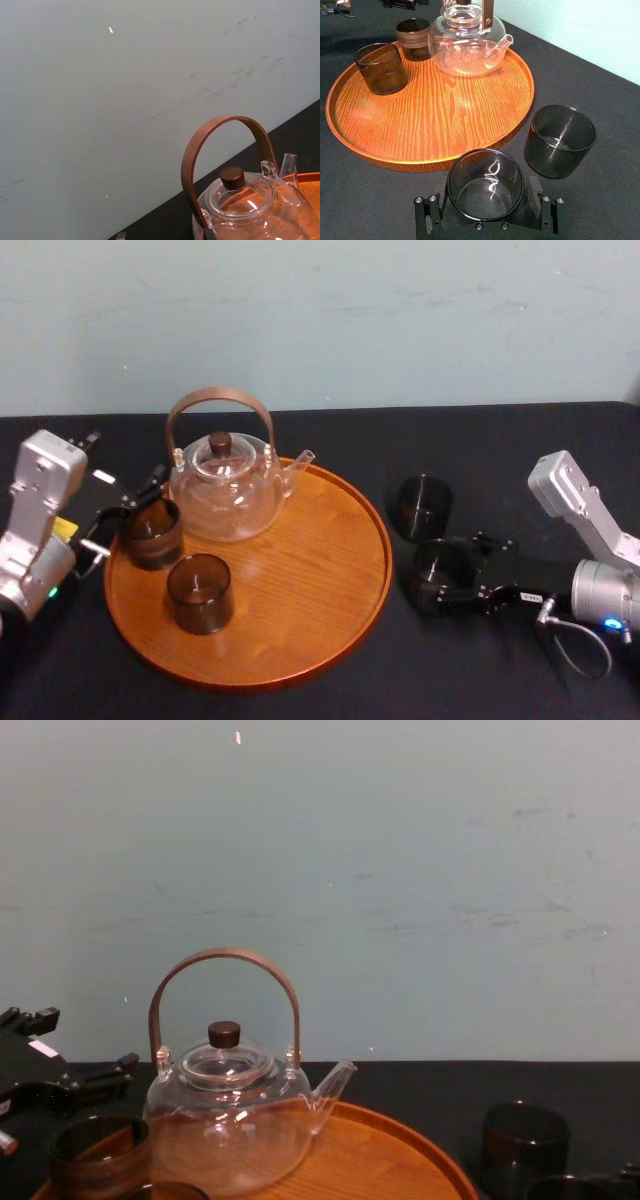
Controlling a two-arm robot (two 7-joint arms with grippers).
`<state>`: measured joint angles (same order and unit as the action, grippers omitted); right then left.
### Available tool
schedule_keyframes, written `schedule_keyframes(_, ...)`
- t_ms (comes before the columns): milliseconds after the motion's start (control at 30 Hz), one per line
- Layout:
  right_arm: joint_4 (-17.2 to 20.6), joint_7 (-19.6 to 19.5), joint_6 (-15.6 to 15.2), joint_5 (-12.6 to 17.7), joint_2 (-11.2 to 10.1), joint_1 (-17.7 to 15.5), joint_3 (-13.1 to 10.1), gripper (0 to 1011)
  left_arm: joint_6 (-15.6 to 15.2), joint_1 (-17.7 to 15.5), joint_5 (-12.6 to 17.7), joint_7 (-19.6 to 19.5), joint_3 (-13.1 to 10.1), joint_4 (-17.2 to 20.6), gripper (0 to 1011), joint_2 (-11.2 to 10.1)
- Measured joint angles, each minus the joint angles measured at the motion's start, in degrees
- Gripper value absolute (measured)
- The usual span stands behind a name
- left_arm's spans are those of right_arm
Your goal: Pick up the glass from the table and place it on the tray.
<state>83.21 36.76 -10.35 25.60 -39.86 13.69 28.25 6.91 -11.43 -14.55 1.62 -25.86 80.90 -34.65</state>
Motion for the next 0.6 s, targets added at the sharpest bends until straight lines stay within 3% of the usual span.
schedule_keyframes(467,-0.12,-0.4,0.34,-0.64,0.29,0.26,0.33,999,0.0,0.0,0.0,0.0,0.0,0.0,1001,0.0)
schedule_keyframes(600,-0.11,-0.37,0.34,-0.59,0.26,0.24,0.28,928,0.0,0.0,0.0,0.0,0.0,0.0,1001,0.0)
